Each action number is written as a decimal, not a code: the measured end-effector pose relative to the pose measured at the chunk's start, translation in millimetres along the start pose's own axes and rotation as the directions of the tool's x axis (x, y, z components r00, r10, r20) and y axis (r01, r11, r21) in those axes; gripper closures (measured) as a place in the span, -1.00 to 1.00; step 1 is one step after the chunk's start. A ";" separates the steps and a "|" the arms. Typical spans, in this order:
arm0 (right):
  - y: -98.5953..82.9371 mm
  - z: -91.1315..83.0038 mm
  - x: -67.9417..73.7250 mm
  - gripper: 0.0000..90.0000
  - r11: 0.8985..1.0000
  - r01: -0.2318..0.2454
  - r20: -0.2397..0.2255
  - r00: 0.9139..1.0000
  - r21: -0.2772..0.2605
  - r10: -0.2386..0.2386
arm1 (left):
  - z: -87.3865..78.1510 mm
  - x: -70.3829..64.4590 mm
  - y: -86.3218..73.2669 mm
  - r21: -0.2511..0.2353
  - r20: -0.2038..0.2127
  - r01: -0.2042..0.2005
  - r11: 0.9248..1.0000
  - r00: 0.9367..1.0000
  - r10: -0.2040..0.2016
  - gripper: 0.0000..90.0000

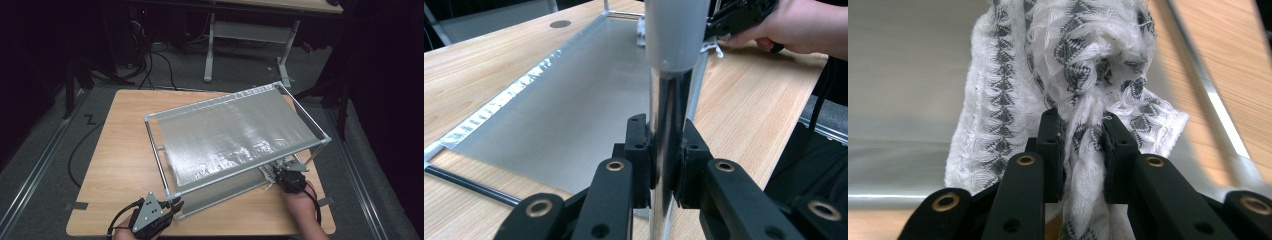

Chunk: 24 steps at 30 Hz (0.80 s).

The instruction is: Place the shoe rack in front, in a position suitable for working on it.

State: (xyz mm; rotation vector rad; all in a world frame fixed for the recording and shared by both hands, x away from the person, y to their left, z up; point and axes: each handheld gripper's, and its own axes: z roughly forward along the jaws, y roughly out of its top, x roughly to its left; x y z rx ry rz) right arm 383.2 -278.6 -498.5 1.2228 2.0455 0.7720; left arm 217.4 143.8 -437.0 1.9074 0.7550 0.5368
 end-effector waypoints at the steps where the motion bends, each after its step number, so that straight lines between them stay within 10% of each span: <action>1: -0.7 0.6 -5.2 0.65 1.000 -0.013 0.012 1.000 0.001 0.013 | 0.1 0.0 0.0 0.000 0.001 0.001 1.000 1.000 -0.001 0.77; 10: -4.1 3.0 -34.3 0.67 0.999 -0.048 0.129 0.991 0.020 0.045 | 0.0 0.3 0.0 0.001 0.004 0.000 1.000 1.000 0.000 0.77; 24: -5.7 3.6 -30.4 0.66 0.999 -0.047 0.100 0.994 0.013 0.045 | 0.3 1.2 -0.1 -0.001 0.011 0.004 1.000 1.000 -0.004 0.77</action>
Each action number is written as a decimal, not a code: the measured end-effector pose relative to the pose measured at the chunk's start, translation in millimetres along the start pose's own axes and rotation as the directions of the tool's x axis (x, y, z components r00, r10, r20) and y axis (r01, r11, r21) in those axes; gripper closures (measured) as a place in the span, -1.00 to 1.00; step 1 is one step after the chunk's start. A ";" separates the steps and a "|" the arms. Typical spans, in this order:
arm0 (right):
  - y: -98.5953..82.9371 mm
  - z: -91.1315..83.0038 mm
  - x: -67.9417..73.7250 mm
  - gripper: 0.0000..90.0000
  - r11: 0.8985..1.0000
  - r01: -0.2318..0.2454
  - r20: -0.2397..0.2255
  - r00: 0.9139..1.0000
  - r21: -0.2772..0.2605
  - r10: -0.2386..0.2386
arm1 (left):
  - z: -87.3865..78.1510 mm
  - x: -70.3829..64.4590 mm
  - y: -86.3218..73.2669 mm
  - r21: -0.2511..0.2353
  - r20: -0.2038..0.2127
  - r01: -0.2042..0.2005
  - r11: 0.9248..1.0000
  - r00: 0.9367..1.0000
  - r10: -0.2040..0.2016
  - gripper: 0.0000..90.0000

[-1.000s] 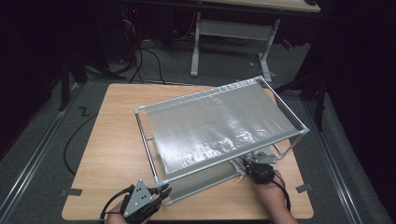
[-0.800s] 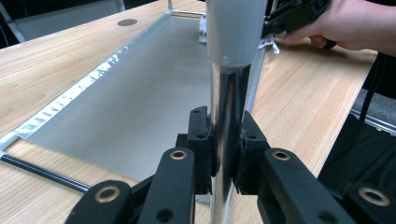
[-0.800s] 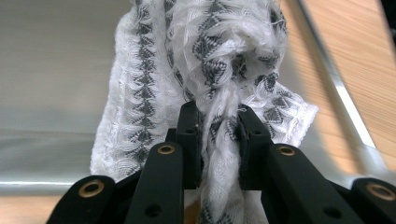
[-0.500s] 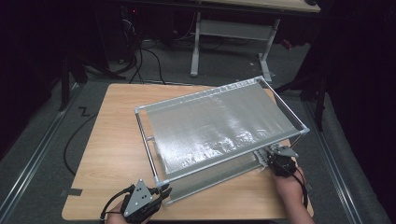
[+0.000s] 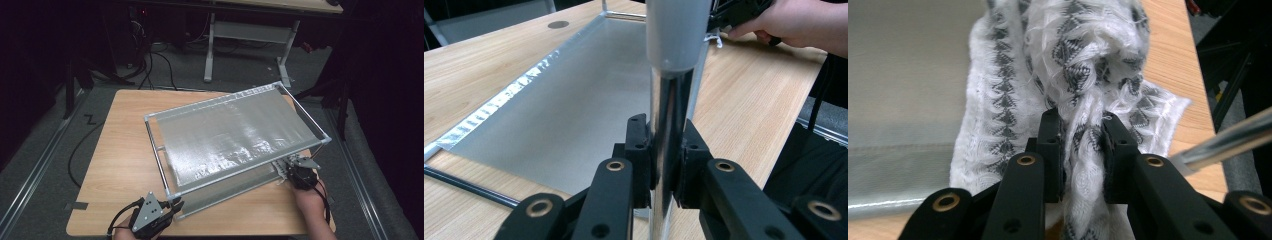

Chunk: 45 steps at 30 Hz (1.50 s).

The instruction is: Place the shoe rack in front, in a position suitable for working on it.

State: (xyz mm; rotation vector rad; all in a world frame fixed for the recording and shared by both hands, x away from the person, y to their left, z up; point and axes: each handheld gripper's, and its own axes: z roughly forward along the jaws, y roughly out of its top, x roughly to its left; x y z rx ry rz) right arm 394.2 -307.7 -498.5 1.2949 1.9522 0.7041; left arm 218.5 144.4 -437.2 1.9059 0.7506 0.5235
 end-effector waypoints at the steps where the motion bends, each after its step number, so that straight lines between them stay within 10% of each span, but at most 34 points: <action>1: 0.1 -0.1 1.3 0.66 1.000 0.008 -0.006 1.000 -0.003 -0.008 | 0.0 0.1 0.3 0.002 0.000 0.002 1.000 1.000 -0.002 0.77; 23: 10.9 -16.9 80.4 0.66 0.992 0.120 -0.225 0.966 -0.028 -0.123 | 0.1 -0.5 0.2 0.003 -0.004 -0.014 1.000 1.000 0.014 0.77; 33: 18.0 -30.2 143.9 0.66 0.974 0.210 -0.358 0.905 -0.091 -0.228 | 0.4 -0.1 0.5 0.004 0.000 -0.013 1.000 1.000 0.013 0.77; 38: 21.6 -38.4 176.8 0.65 0.948 0.284 -0.395 0.862 -0.145 -0.319 | 0.6 0.3 0.3 0.002 0.003 -0.011 1.000 1.000 0.011 0.77; 45: 24.9 -48.4 216.3 0.65 0.937 0.296 -0.474 0.809 -0.183 -0.348 | 0.8 0.3 0.4 0.001 0.003 -0.010 1.000 1.000 0.010 0.77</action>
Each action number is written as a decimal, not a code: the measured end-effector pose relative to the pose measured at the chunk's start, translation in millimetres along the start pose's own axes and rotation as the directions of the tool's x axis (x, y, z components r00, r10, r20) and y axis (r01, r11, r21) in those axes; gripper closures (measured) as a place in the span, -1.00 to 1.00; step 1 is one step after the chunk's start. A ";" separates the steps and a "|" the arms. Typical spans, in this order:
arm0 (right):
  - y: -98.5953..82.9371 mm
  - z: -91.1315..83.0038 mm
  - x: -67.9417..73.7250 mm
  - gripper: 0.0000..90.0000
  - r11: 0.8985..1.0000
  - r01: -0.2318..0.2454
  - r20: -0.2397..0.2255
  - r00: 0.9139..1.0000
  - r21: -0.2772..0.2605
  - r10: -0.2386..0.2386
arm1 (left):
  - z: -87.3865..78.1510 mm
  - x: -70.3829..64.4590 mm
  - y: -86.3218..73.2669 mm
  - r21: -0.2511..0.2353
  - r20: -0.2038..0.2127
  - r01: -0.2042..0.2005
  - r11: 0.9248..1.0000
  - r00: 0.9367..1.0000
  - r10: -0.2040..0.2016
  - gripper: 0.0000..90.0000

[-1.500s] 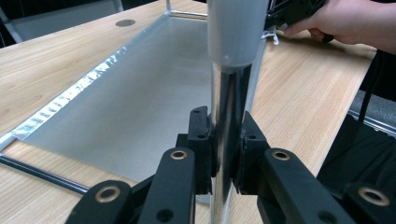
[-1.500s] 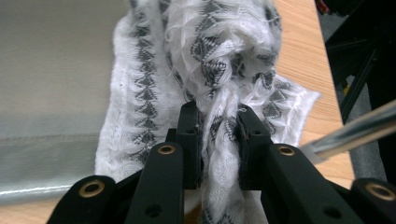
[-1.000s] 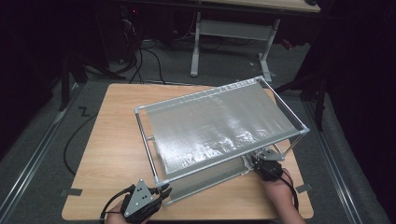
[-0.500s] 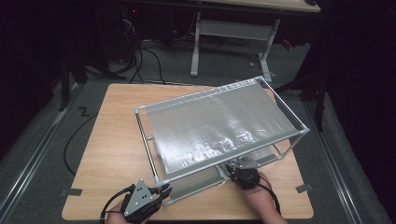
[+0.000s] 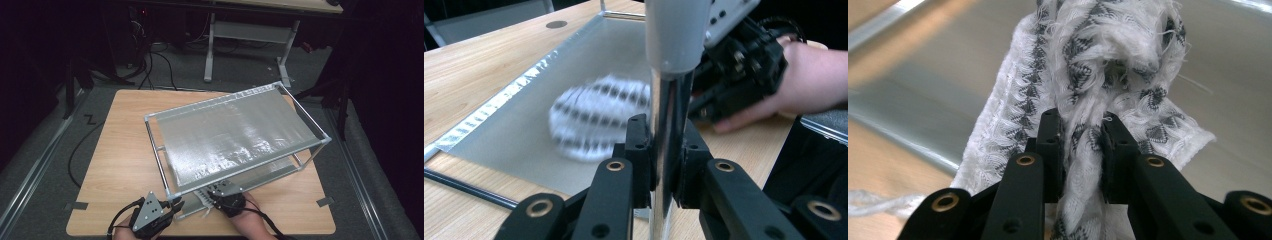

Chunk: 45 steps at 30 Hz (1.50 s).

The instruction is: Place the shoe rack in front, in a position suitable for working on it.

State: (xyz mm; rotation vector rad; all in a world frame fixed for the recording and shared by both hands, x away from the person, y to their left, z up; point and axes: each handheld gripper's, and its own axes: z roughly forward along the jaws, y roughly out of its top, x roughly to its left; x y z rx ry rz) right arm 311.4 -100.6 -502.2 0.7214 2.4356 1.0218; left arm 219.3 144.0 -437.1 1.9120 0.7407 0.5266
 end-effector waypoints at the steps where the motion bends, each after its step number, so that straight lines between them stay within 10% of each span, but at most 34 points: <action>1: 2.9 1.1 8.5 0.65 1.000 0.004 -0.021 1.000 0.000 -0.004 | 0.0 0.0 0.0 0.001 0.000 0.000 1.000 1.000 0.000 0.77; 3: 7.0 2.6 16.1 0.63 0.998 0.061 -0.030 0.998 -0.006 -0.061 | -0.2 0.1 0.1 0.002 0.001 -0.002 1.000 1.000 0.002 0.77; 10: 20.3 -1.0 47.8 0.36 0.999 0.040 -0.116 0.992 -0.027 -0.043 | -0.4 0.1 0.0 0.003 0.002 -0.001 1.000 1.000 0.001 0.77; 14: 25.6 -0.7 42.6 -0.10 0.990 0.061 -0.051 0.996 -0.125 -0.068 | -0.5 -0.1 -0.2 0.002 0.000 0.001 1.000 1.000 -0.001 0.77; 21: 20.1 18.8 34.2 -0.35 0.999 0.008 -0.034 0.999 -0.037 -0.010 | -0.5 0.4 -0.3 0.002 0.004 0.001 1.000 1.000 -0.001 0.77; 24: 18.3 19.7 28.8 -0.29 0.996 -0.086 -0.103 0.991 -0.003 0.085 | -0.5 0.3 -0.4 0.002 0.003 0.003 1.000 1.000 -0.003 0.77; 30: 17.1 19.3 26.9 -0.17 0.994 -0.110 -0.131 0.985 0.009 0.110 | -0.7 -0.5 -0.4 0.005 0.000 -0.002 1.000 1.000 0.002 0.76; 45: 15.9 12.6 41.1 0.69 1.000 -0.019 -0.123 0.992 -0.018 0.016 | -1.0 -0.7 -0.9 0.005 -0.001 -0.002 1.000 1.000 0.002 0.77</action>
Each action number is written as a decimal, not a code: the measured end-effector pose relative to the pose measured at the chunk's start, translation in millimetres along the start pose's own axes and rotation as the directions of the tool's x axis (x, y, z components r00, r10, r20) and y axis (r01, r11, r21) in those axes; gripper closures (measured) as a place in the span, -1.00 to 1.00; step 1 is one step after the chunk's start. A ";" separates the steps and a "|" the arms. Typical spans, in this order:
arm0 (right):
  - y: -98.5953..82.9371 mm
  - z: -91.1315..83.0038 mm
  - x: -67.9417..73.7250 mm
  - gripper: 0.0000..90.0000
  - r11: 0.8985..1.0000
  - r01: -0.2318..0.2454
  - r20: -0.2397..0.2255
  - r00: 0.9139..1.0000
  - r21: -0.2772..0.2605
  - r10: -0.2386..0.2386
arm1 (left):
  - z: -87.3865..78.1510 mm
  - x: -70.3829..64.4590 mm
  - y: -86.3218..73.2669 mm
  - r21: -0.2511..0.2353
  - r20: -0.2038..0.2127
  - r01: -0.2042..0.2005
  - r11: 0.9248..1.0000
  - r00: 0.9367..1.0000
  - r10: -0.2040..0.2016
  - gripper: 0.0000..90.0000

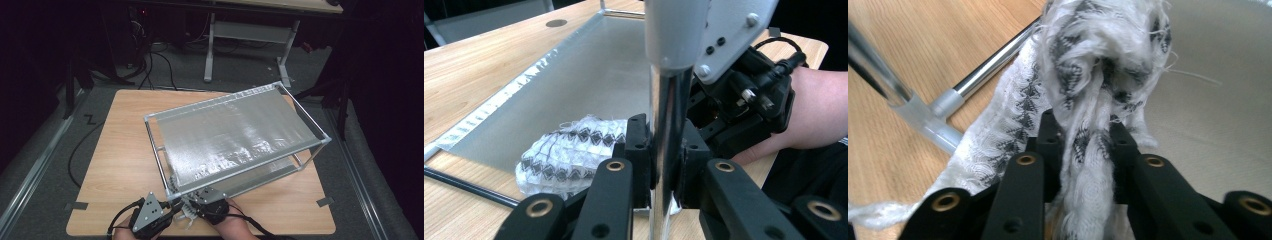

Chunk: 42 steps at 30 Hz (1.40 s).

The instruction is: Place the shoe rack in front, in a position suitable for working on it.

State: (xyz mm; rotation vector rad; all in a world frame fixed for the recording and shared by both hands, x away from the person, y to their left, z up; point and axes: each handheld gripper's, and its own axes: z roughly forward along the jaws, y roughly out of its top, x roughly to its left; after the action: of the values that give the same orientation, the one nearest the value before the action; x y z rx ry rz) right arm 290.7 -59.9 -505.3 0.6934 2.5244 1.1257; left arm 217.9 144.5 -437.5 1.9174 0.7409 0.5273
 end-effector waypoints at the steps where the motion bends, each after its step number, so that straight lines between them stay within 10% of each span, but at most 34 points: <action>1: 0.4 0.5 -3.8 0.71 0.997 0.075 0.015 0.997 -0.017 -0.075 | -0.1 -0.1 -0.1 0.000 -0.001 0.001 1.000 1.000 -0.001 0.77; 12: -9.7 -64.9 -43.8 0.73 0.994 0.031 0.142 0.990 -0.106 -0.016 | 0.1 0.0 -0.6 -0.005 0.002 -0.005 1.000 1.000 0.005 0.77; 21: -46.5 -137.6 -88.4 0.73 0.982 -0.084 0.265 0.956 -0.172 0.128 | -0.1 -0.1 0.9 0.010 0.002 -0.009 1.000 1.000 0.009 0.77; 42: -36.7 -199.6 -81.3 0.74 0.908 -0.067 0.311 0.927 -0.414 0.210 | -0.1 -0.8 0.6 0.009 -0.002 -0.013 1.000 1.000 0.013 0.77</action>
State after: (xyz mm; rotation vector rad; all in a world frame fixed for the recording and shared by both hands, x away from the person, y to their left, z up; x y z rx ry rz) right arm 259.4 -247.4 -397.4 0.8810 1.8964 1.3710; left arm 217.5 143.8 -436.9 1.9312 0.7339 0.5346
